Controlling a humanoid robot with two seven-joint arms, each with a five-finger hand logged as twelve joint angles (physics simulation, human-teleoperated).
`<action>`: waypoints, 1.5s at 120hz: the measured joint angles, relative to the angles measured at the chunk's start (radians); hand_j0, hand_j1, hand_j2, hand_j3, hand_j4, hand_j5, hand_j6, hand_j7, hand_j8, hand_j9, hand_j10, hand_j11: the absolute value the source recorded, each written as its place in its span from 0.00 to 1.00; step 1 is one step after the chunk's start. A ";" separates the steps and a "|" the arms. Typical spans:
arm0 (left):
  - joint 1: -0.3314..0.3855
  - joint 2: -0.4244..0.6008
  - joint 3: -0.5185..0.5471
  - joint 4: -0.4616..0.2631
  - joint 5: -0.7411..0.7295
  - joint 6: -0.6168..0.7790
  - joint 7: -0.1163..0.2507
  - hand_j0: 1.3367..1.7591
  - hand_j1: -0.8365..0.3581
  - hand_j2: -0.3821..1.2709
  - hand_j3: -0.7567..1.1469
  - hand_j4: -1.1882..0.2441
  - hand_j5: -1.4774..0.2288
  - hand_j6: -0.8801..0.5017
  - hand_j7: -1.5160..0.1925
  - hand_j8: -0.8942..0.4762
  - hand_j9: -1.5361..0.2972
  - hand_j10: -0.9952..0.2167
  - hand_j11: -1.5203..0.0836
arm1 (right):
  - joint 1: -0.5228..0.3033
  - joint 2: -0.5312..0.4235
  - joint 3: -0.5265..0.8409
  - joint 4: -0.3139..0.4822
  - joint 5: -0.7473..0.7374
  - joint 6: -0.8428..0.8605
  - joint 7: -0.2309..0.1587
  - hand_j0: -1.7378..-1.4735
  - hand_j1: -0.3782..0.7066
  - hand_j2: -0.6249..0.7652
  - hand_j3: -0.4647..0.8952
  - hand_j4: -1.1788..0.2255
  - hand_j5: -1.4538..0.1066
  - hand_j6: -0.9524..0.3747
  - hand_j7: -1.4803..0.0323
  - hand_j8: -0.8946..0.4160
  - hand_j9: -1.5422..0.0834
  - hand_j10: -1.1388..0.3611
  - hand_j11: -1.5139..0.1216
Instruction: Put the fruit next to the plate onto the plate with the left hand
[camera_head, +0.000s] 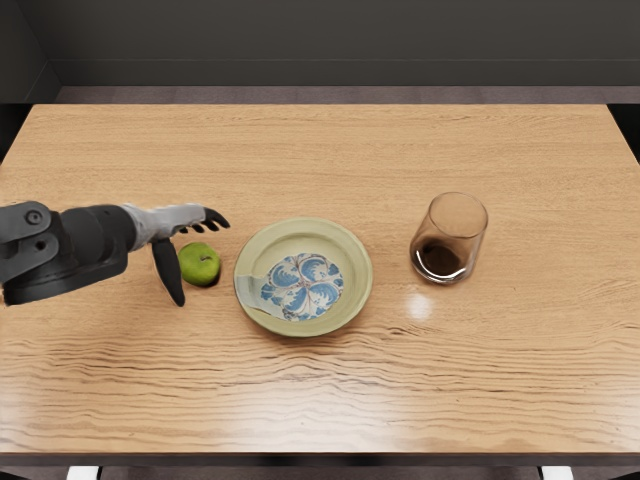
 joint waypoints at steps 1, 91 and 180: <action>0.001 -0.004 0.001 0.002 0.001 0.001 0.000 0.76 0.81 0.26 0.40 0.70 0.72 0.50 0.75 0.51 0.71 0.67 0.80 | 0.000 0.000 0.000 0.000 0.000 0.000 0.000 0.30 0.03 0.45 0.34 0.84 0.93 0.72 0.98 0.68 0.95 0.76 0.93; 0.014 -0.071 0.009 0.083 0.062 0.048 0.000 0.76 0.78 0.26 0.40 0.67 0.70 0.48 0.72 0.49 0.68 0.64 0.77 | 0.004 0.000 0.000 0.000 -0.004 0.001 0.000 0.30 0.03 0.45 0.34 0.84 0.93 0.72 0.98 0.68 0.95 0.76 0.93; 0.020 -0.064 0.010 0.086 0.061 0.047 0.000 0.76 0.65 0.27 0.40 0.59 0.60 0.39 0.63 0.40 0.59 0.54 0.67 | 0.006 0.000 0.000 0.000 -0.006 0.000 0.000 0.30 0.03 0.45 0.34 0.84 0.93 0.72 0.98 0.68 0.95 0.76 0.93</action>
